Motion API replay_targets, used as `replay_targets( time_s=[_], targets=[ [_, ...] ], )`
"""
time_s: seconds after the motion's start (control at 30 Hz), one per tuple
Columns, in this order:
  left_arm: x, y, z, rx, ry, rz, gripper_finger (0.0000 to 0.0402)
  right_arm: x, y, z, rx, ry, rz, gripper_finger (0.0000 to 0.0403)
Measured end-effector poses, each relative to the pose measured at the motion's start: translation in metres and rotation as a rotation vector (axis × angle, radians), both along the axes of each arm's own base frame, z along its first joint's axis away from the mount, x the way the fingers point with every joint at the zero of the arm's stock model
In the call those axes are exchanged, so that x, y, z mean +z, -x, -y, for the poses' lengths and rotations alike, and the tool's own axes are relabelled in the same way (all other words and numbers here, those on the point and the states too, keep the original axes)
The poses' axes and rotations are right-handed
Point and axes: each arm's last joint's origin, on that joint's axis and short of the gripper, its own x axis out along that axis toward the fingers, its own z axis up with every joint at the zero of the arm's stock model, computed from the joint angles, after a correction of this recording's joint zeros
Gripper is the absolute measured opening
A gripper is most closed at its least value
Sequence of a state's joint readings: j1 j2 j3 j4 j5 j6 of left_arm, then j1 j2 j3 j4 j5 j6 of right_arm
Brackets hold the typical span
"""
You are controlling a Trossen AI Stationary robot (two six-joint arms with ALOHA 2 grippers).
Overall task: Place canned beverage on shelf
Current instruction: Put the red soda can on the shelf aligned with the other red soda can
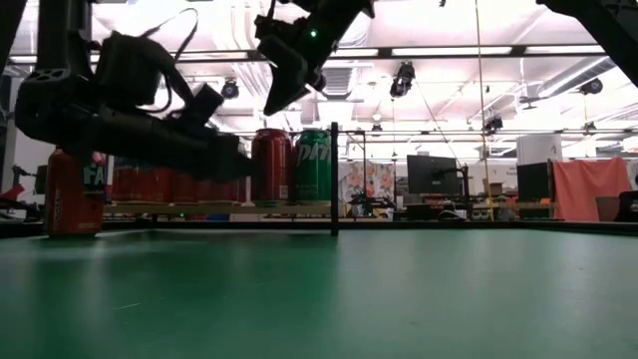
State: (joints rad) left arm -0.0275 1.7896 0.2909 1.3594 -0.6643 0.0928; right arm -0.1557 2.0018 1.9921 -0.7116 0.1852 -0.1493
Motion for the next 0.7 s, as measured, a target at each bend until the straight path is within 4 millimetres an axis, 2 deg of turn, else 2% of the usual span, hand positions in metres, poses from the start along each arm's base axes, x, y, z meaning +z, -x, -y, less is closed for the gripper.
replay_targets(
  time_s=[0.17,0.33,0.57,0.7],
  targets=[
    [0.016,0.001,0.019,-0.082,-0.043,0.039,0.0000,0.010,0.000,-0.006,0.016,0.005,0.013,0.0012],
    [0.045,0.008,0.035,-0.155,-0.104,0.124,0.0000,0.013,0.000,-0.007,0.028,0.016,0.025,0.0012],
    [0.087,0.037,0.038,-0.172,-0.193,0.253,0.0000,0.010,-0.004,0.000,0.029,0.038,0.065,0.0012],
    [0.105,0.050,0.035,-0.163,-0.247,0.261,0.0000,0.011,-0.006,0.006,0.029,0.057,0.110,0.0012]
  ],
)
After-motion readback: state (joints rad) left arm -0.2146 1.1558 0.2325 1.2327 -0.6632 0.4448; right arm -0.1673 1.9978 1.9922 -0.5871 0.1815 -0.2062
